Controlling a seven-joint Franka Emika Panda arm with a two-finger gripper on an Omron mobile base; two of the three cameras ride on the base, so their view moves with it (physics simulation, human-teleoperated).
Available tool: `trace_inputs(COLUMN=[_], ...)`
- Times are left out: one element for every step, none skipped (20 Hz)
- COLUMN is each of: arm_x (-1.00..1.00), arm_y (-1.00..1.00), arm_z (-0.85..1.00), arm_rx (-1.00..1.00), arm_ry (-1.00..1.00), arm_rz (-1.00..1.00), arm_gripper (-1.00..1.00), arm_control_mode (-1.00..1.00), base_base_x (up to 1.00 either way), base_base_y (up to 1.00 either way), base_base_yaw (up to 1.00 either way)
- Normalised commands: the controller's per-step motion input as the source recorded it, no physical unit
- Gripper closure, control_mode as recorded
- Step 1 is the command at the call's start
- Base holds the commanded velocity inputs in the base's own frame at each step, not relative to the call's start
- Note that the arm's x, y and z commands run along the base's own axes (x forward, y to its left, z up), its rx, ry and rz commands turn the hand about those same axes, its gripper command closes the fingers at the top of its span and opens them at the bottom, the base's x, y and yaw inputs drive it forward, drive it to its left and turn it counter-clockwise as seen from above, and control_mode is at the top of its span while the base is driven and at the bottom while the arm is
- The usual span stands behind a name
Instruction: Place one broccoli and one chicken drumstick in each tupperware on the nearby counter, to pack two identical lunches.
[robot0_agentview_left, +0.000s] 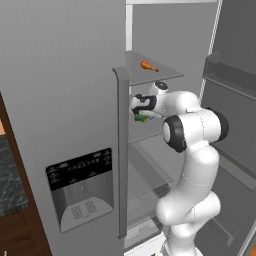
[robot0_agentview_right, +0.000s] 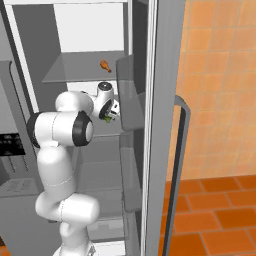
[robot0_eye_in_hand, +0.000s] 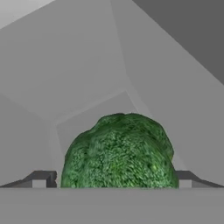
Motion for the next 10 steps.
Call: trace_inputs(arm_x=[-0.07,0.00,0.00,0.00,0.00,0.00,0.00,0.00,0.00,0.00], arm_y=[0.00,0.00,0.00,0.00,0.00,0.00,0.00,0.00,0.00,0.00], arm_z=[-0.13,-0.11,-0.11,-0.12,-0.09,-0.09,-0.06,-0.01,0.00,0.00], arm_rx=[0.00,0.00,0.00,0.00,0.00,0.00,0.00,0.00,0.00,0.00], arm_ry=[0.05,0.03,0.01,0.01,0.01,0.01,0.02,0.01,0.01,0.02], arm_rz=[0.00,0.00,0.00,0.00,0.00,0.00,0.00,0.00,0.00,0.00], arm_gripper=[-1.00,-1.00,-1.00,-1.00,-1.00,1.00,1.00,1.00,1.00,1.00], arm_control_mode=[-1.00,-1.00,-1.00,-1.00,-1.00,-1.00,-1.00,-1.00,-1.00,-1.00], base_base_x=[0.00,0.00,0.00,0.00,0.00,0.00,0.00,0.00,0.00,0.00], base_base_y=[0.00,0.00,0.00,0.00,0.00,0.00,0.00,0.00,0.00,0.00], base_base_yaw=[0.00,0.00,0.00,0.00,0.00,0.00,0.00,0.00,0.00,0.00])
